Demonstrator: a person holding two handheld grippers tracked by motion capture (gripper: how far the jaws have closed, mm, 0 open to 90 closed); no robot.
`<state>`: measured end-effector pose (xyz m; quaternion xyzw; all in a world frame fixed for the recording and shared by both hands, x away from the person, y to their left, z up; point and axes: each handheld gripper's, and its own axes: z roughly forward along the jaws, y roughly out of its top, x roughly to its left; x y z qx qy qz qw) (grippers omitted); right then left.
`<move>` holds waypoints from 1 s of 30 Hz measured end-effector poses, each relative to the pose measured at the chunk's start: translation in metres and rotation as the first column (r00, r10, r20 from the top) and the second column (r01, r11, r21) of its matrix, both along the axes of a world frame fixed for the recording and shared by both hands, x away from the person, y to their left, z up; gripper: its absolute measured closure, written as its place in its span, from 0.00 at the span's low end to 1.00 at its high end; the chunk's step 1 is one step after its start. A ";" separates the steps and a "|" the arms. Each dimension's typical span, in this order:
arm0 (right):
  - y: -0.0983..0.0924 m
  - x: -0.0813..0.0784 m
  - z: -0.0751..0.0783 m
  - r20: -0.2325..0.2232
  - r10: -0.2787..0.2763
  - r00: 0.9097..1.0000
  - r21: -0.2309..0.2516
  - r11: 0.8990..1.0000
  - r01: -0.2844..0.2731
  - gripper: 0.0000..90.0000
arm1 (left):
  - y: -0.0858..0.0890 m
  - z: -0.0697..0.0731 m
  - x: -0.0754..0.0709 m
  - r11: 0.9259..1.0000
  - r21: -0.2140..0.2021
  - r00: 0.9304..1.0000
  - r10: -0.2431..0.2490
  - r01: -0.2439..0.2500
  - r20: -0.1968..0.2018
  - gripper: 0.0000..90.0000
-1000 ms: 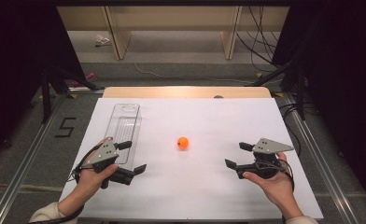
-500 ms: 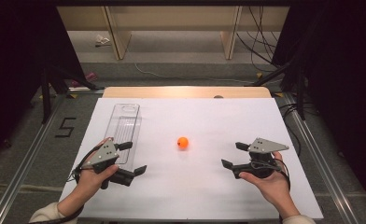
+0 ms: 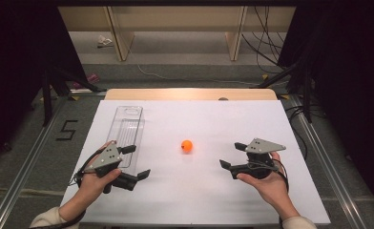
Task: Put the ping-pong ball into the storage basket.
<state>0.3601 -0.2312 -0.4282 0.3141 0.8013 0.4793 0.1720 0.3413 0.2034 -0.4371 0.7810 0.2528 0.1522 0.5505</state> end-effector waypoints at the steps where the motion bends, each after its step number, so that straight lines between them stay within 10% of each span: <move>1: 0.001 0.001 0.000 -0.001 0.001 1.000 0.001 1.000 -0.001 0.18 | 0.000 0.000 0.000 1.000 0.000 1.000 -0.001 0.001 0.000 0.02; 30: 0.033 0.026 -0.006 -0.003 0.039 0.999 -0.018 0.999 -0.039 0.18 | 0.000 0.001 -0.001 1.000 0.000 1.000 -0.007 0.007 0.006 0.02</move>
